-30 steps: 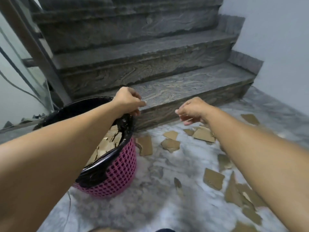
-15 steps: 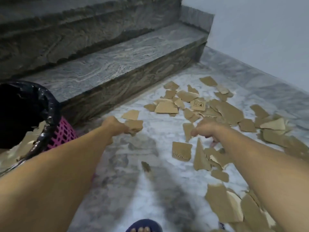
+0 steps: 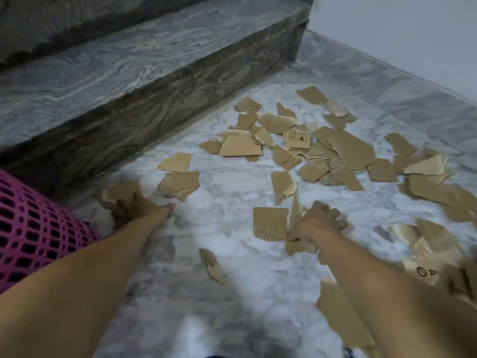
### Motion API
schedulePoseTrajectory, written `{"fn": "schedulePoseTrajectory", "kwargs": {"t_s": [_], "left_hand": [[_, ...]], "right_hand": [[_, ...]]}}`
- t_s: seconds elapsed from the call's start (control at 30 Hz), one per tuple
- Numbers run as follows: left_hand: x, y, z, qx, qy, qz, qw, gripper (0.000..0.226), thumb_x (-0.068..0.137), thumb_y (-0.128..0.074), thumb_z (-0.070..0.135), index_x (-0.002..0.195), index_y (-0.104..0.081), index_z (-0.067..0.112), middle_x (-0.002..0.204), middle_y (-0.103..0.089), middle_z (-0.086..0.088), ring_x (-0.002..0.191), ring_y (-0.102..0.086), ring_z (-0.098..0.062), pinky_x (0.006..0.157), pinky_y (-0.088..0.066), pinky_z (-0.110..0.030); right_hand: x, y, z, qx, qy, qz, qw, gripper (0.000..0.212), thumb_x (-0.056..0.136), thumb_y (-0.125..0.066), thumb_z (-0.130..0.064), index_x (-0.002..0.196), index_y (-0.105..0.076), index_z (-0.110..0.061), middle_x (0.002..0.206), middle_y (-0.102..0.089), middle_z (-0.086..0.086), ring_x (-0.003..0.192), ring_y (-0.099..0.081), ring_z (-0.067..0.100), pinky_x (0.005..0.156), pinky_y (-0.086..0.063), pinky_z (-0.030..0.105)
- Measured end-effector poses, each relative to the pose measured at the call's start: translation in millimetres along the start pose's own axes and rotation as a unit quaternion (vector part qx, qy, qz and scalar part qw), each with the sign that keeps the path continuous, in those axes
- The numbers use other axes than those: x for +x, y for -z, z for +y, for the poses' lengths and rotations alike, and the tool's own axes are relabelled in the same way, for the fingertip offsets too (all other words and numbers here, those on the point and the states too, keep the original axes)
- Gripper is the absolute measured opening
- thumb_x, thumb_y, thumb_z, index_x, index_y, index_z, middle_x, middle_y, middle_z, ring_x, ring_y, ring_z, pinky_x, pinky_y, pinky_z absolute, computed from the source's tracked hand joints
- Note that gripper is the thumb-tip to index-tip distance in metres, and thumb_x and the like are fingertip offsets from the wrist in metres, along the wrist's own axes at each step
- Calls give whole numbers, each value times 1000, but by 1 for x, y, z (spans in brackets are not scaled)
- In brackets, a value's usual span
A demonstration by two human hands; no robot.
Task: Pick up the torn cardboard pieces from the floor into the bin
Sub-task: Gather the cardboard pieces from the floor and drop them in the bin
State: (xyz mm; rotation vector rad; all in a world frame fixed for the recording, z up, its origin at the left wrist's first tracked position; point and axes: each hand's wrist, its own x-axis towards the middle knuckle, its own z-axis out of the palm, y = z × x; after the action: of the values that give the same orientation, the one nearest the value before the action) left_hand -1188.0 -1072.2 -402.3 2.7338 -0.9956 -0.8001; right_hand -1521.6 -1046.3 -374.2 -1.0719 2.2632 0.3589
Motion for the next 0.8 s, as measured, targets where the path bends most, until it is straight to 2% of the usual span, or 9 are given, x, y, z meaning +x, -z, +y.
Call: {"fn": "schedulePoseTrajectory", "kwargs": {"t_s": [0.07, 0.2, 0.33, 0.4, 0.47, 0.53, 0.63, 0.73, 0.8], "left_hand": [[5, -6, -1, 17, -5, 26, 1000, 86, 74, -73, 51, 143, -33, 19, 153, -21, -18, 142, -17, -40, 111, -22, -55], [2, -11, 9, 14, -2, 57, 998, 75, 78, -71, 42, 140, -40, 14, 152, -25, -17, 139, -20, -42, 111, -24, -56], [11, -13, 19, 22, -7, 95, 995, 64, 71, -74, 29, 128, -52, 12, 144, -36, -20, 131, -26, -41, 104, -31, -57], [15, -8, 23, 93, -46, 77, 992, 49, 65, -74, 27, 109, -62, 10, 119, -57, -18, 114, -45, -37, 93, -40, -46], [7, 2, 31, 135, -93, 41, 986, 30, 64, -70, 25, 91, -64, 14, 88, -61, -9, 86, -54, -29, 77, -42, -33], [1, 8, 30, 173, -93, 21, 980, 41, 56, -68, 34, 94, -59, 20, 103, -52, -9, 92, -47, -31, 81, -41, -37], [-7, 14, 27, 202, -72, -31, 976, 73, 56, -76, 42, 118, -44, 17, 127, -32, -11, 111, -36, -35, 93, -38, -39], [-10, 15, 21, 211, -87, -66, 971, 100, 51, -82, 43, 131, -28, 15, 126, -27, -13, 112, -34, -30, 87, -39, -33], [-11, 15, 18, 203, -101, -72, 971, 112, 44, -83, 43, 133, -17, 22, 116, -22, -10, 105, -31, -28, 79, -37, -32]], "right_hand": [[2, 4, -4, 20, 16, 2, 1000, 104, 60, -92, -39, 138, -26, -17, 136, -28, 17, 127, -31, 37, 76, -40, 44], [11, 3, -9, 21, 59, 22, 998, 109, 56, -92, -44, 136, -27, -11, 140, -35, 18, 131, -33, 37, 90, -44, 45], [10, 1, -10, 27, 80, 9, 996, 108, 50, -93, -49, 130, -33, -10, 132, -28, 14, 128, -29, 34, 93, -49, 44], [7, 1, -12, 9, 92, -5, 996, 110, 48, -92, -52, 130, -33, -9, 130, -27, 14, 128, -29, 34, 94, -49, 42], [5, 0, -15, 11, 103, -11, 995, 106, 50, -93, -45, 130, -34, -9, 130, -27, 14, 126, -37, 34, 92, -50, 38], [4, -3, -16, 24, 116, -7, 993, 100, 52, -94, -35, 129, -34, -9, 130, -32, 13, 120, -47, 34, 88, -53, 38], [6, -6, -17, 29, 127, -15, 991, 85, 54, -93, -32, 118, -41, -12, 119, -54, 8, 115, -55, 31, 90, -53, 40], [4, -6, -20, 17, 132, -24, 991, 58, 52, -93, -33, 87, -48, -20, 108, -64, 6, 106, -59, 29, 91, -53, 42], [2, -4, -25, 17, 146, -31, 989, 54, 54, -93, -33, 82, -48, -20, 108, -65, 6, 103, -60, 28, 85, -53, 36]]}}
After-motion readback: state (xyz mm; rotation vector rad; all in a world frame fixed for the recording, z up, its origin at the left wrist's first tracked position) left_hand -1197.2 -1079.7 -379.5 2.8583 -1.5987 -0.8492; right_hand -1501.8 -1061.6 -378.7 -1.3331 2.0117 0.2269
